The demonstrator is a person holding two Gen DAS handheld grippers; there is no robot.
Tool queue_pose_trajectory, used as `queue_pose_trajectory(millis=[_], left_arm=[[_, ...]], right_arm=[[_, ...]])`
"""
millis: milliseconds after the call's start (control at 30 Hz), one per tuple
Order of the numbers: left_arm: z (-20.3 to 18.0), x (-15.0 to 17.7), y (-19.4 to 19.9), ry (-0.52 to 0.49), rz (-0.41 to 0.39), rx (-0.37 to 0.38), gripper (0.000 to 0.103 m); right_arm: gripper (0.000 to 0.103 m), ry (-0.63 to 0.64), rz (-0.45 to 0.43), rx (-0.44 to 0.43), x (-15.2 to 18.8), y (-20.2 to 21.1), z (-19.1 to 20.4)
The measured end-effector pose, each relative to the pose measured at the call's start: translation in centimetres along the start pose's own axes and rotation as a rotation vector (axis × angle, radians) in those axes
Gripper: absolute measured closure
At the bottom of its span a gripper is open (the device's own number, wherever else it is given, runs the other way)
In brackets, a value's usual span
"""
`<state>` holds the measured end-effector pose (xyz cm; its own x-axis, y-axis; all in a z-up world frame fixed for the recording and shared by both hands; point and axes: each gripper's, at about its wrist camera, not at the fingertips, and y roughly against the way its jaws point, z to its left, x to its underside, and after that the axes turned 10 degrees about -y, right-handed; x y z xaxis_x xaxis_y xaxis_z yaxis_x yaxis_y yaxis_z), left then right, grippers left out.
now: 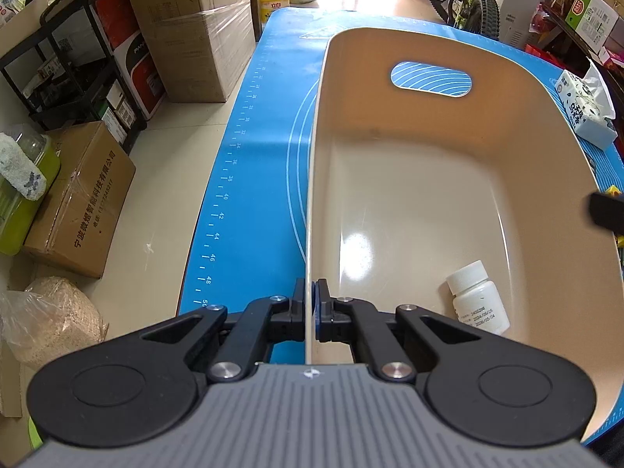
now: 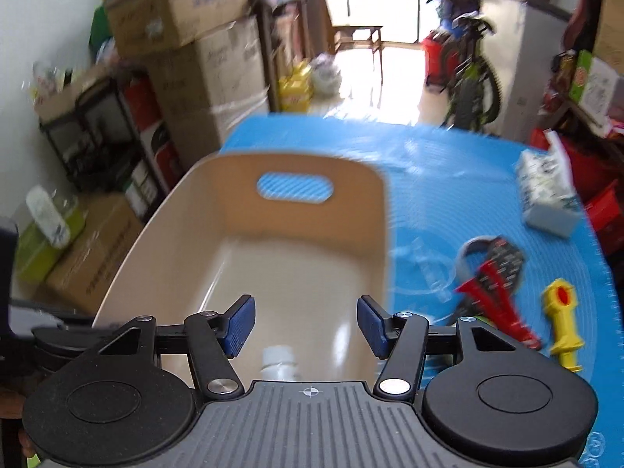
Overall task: Organize rigid objects
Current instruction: 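Carry the white pill bottle into the bin with the right tool and release, then grasp the white charger block with the right tool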
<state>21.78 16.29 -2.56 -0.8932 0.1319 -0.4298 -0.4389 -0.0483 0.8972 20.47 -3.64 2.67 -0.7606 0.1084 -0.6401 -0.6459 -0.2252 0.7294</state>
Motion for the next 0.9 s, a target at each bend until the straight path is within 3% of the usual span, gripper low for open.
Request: queue_pose_trajectory(millis=[233,533,900], left_arm=[[0.0,0.0,0.0,-0.001,0.000,-0.002,0.098],[0.0,0.1,0.0,-0.001,0.000,-0.001,0.098],[0.0,0.1,0.0,-0.005,0.001,-0.003,0.098]], right_arm=[[0.036,-0.043,-0.087,0.068,-0.1,1.9,-6.1],[0.036,-0.084,0.040,0.137,3.7,-2.6,-11.1],[0.036,-0.026,0.114,0.174,6.7,-7.0,-11.4]])
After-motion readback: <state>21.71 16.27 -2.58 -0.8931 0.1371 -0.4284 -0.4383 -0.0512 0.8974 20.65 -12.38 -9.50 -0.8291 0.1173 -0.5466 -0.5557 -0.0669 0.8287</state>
